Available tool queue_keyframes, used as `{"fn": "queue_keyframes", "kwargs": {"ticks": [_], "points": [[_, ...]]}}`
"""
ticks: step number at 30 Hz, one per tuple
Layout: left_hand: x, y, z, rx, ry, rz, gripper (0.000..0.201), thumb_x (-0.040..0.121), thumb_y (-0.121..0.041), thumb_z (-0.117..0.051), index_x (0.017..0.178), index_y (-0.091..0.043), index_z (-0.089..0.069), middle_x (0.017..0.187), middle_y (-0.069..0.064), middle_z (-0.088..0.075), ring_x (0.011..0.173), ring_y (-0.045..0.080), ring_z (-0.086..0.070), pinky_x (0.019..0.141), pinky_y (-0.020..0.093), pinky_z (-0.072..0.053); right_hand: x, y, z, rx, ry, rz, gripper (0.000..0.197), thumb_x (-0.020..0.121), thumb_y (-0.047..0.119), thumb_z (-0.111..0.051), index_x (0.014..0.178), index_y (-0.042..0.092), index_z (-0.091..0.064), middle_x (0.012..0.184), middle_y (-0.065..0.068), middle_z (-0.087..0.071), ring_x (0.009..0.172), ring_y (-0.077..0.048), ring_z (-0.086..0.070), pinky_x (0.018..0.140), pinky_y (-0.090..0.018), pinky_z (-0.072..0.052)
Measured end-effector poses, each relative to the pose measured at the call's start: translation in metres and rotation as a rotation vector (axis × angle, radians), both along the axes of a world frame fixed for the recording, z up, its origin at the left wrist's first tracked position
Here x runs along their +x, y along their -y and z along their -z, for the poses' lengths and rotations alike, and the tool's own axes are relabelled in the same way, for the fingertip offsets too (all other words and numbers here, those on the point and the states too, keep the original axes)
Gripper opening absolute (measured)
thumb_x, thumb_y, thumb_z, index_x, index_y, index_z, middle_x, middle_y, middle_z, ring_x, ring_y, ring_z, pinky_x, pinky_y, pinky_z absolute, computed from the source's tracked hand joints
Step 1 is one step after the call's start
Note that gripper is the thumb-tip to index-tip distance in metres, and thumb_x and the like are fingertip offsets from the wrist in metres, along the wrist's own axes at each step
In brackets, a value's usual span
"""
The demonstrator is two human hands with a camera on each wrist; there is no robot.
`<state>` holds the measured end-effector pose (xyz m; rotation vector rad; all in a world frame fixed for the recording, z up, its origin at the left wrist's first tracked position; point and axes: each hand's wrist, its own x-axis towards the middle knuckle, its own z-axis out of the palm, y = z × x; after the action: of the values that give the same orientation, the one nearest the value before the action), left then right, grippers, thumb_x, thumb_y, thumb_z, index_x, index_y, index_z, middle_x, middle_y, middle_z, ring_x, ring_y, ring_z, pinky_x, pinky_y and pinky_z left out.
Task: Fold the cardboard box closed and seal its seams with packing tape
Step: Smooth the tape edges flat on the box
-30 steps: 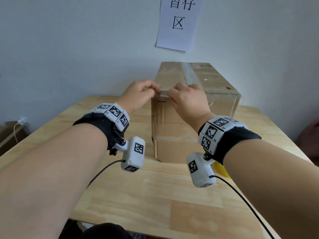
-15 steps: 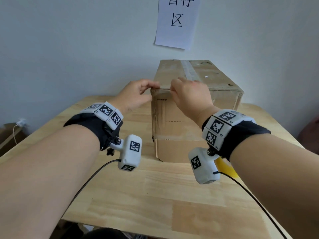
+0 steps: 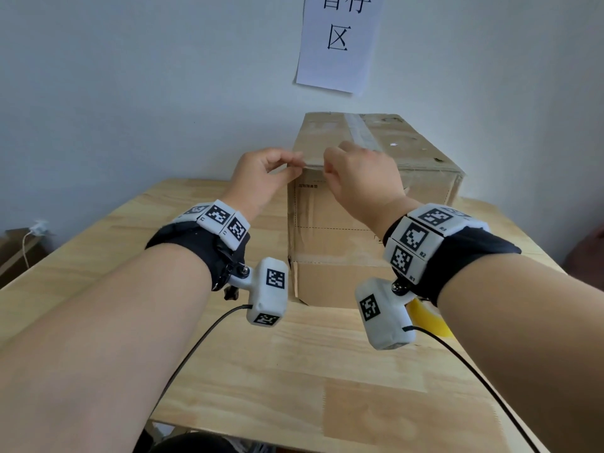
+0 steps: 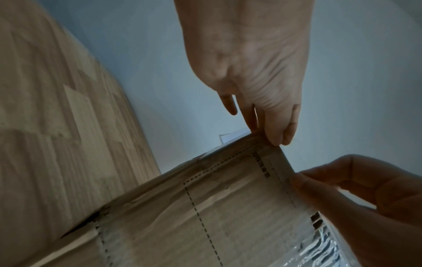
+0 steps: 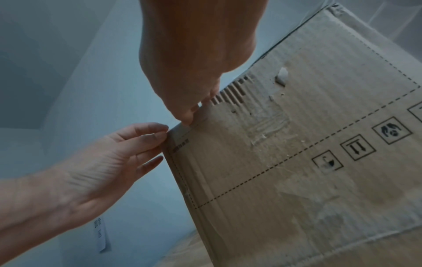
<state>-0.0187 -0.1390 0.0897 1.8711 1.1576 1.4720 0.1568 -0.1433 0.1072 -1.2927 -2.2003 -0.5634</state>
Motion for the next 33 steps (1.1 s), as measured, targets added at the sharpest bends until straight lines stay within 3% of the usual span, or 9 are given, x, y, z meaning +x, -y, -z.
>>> {"fn": "queue_keyframes", "kwargs": {"ticks": [4, 7, 9, 11, 14, 17, 22, 28, 33], "points": [[-0.002, 0.005, -0.005, -0.061, -0.012, 0.023, 0.014, 0.086, -0.002, -0.063, 0.099, -0.005, -0.069, 0.118, 0.005, -0.065, 0.107, 0.001, -0.061, 0.097, 0.010, -0.042, -0.001, 0.000, 0.006, 0.049, -0.038, -0.055, 0.009, 0.088, 0.006, -0.054, 0.083, 0.007, -0.061, 0.081, -0.013, -0.059, 0.050, -0.028, -0.045, 0.054, -0.029, -0.025], [-0.001, 0.001, -0.016, -0.105, -0.102, -0.036, 0.020, 0.093, -0.020, -0.057, 0.098, -0.006, -0.071, 0.108, 0.000, -0.068, 0.092, -0.008, -0.058, 0.076, -0.004, -0.038, -0.001, 0.000, 0.008, 0.142, -0.096, -0.084, 0.015, 0.071, -0.002, -0.068, 0.065, 0.008, -0.060, 0.062, -0.009, -0.055, 0.036, -0.020, -0.030, 0.049, -0.024, -0.025], [0.002, -0.003, -0.020, -0.046, -0.219, -0.075, 0.028, 0.093, -0.031, -0.057, 0.092, -0.007, -0.070, 0.096, 0.004, -0.070, 0.087, 0.008, -0.062, 0.075, 0.008, -0.042, -0.001, 0.001, 0.010, 0.196, -0.097, -0.092, 0.017, 0.066, -0.001, -0.072, 0.062, 0.009, -0.059, 0.060, -0.007, -0.054, 0.035, -0.019, -0.027, 0.047, -0.024, -0.028], [0.004, -0.008, -0.020, 0.014, -0.315, -0.107, 0.020, 0.089, -0.031, -0.063, 0.089, -0.012, -0.067, 0.092, 0.003, -0.066, 0.091, 0.015, -0.060, 0.076, 0.016, -0.041, -0.001, 0.002, 0.013, 0.199, -0.089, -0.118, 0.014, 0.066, 0.010, -0.076, 0.065, 0.009, -0.062, 0.062, -0.006, -0.056, 0.036, -0.020, -0.032, 0.047, -0.024, -0.036], [0.003, -0.013, -0.015, 0.089, -0.429, -0.106, 0.019, 0.088, -0.029, -0.065, 0.101, -0.017, -0.071, 0.090, -0.004, -0.057, 0.091, 0.008, -0.055, 0.080, 0.017, -0.038, -0.001, 0.008, 0.009, 0.174, -0.121, -0.121, 0.031, 0.079, 0.039, -0.067, 0.070, 0.010, -0.064, 0.068, -0.003, -0.060, 0.046, -0.021, -0.044, 0.054, -0.024, -0.032], [-0.003, -0.013, -0.012, 0.143, -0.459, -0.088, 0.026, 0.088, -0.028, -0.064, 0.112, -0.018, -0.070, 0.084, -0.012, -0.050, 0.079, -0.007, -0.048, 0.075, 0.010, -0.034, 0.001, 0.002, -0.008, 0.021, -0.092, -0.024, 0.043, 0.098, 0.044, -0.041, 0.073, 0.012, -0.055, 0.075, -0.002, -0.053, 0.066, -0.025, -0.052, 0.053, -0.027, -0.027], [-0.008, -0.014, -0.005, 0.165, -0.495, -0.073, 0.029, 0.089, -0.018, -0.064, 0.118, -0.018, -0.066, 0.108, 0.004, -0.061, 0.102, 0.013, -0.054, 0.091, 0.012, -0.035, -0.006, -0.014, -0.009, -0.045, 0.001, 0.050, 0.038, 0.096, 0.042, -0.046, 0.105, 0.011, -0.066, 0.102, -0.008, -0.058, 0.095, -0.029, -0.055, 0.068, -0.030, -0.032], [-0.007, -0.014, -0.004, 0.161, -0.555, -0.071, 0.033, 0.088, -0.012, -0.063, 0.121, -0.016, -0.063, 0.109, 0.009, -0.059, 0.106, 0.019, -0.053, 0.096, 0.024, -0.036, -0.008, -0.020, 0.010, 0.060, 0.078, 0.046, 0.028, 0.089, 0.030, -0.062, 0.102, 0.006, -0.068, 0.104, -0.016, -0.055, 0.097, -0.034, -0.050, 0.078, -0.040, -0.035], [0.003, -0.018, -0.009, 0.160, -0.538, -0.174, 0.021, 0.090, -0.032, -0.060, 0.095, -0.013, -0.067, 0.095, 0.005, -0.052, 0.094, 0.020, -0.050, 0.085, 0.031, -0.041, 0.000, -0.017, 0.003, -0.046, 0.039, -0.041, 0.038, 0.093, 0.043, -0.052, 0.115, 0.016, -0.066, 0.122, -0.010, -0.053, 0.111, -0.030, -0.044, 0.093, -0.038, -0.030]]}}
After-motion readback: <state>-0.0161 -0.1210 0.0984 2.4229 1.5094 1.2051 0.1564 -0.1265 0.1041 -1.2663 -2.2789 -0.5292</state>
